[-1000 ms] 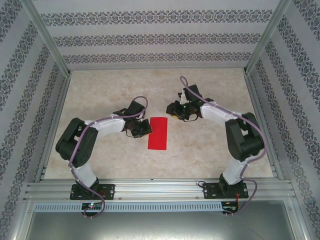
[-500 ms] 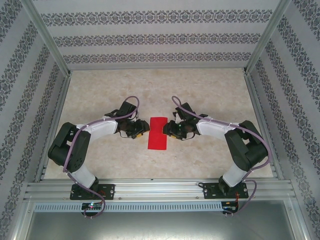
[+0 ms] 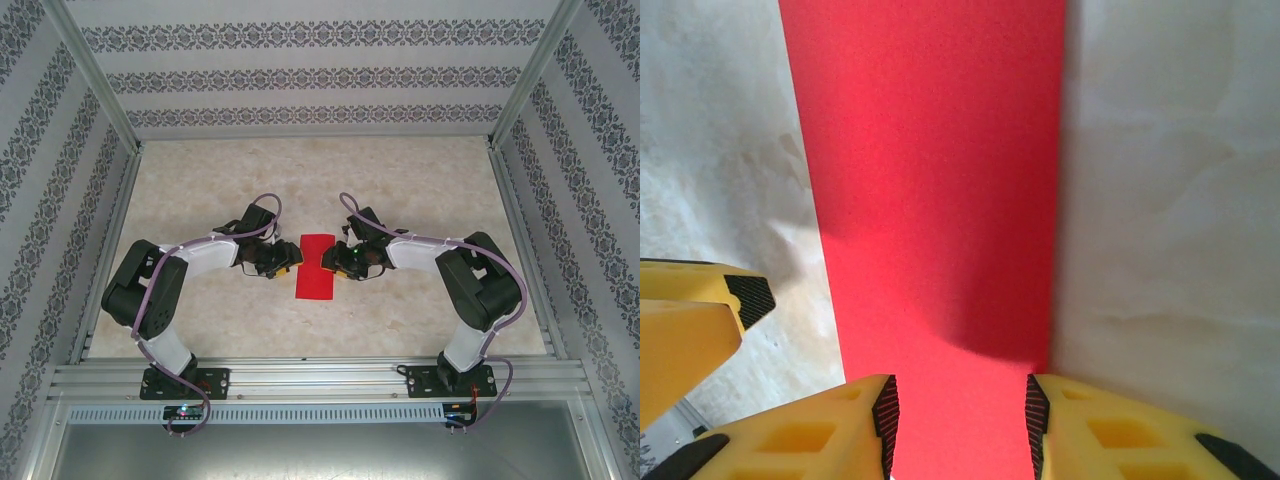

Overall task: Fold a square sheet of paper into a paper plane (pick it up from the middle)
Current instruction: Fold the triangle a second time at the center of the table.

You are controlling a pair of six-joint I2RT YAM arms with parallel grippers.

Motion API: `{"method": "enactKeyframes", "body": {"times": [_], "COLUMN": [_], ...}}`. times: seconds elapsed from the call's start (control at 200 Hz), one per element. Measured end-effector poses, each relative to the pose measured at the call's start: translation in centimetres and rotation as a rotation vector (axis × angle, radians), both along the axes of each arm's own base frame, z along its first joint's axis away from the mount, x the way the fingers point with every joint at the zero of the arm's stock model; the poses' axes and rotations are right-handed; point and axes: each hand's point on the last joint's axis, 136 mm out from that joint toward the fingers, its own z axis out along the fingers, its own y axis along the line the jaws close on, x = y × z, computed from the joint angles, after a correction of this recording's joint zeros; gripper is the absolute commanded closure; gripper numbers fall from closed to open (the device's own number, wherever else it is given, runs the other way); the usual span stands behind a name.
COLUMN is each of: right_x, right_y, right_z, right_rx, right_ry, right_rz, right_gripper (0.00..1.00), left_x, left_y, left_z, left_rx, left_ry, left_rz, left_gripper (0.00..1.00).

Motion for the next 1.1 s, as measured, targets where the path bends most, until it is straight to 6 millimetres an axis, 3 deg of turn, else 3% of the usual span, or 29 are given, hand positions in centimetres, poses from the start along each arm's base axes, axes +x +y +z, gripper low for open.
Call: {"method": "enactKeyframes", "body": {"times": [0.51,0.859,1.104], "right_x": [0.5,0.5,0.6], "right_y": [-0.1,0.0,0.1], "right_z": [1.0,-0.8,-0.9], "right_rx": [0.001,-0.012,-0.002], "right_ry": [-0.036,-0.004,-0.008], "right_rz": [-0.017,-0.014,-0.011], "right_gripper": [0.61,0.62,0.62], "left_x": [0.0,-0.2,-0.1], "left_y": [0.0,-0.3,-0.5], "left_z": [0.0,0.1,-0.4], "left_rx": [0.0,-0.018,-0.018], "left_ry": [0.0,0.009,0.026], "left_rz": [0.0,-0.011,-0.015], "left_gripper": [0.51,0.5,0.49]}}
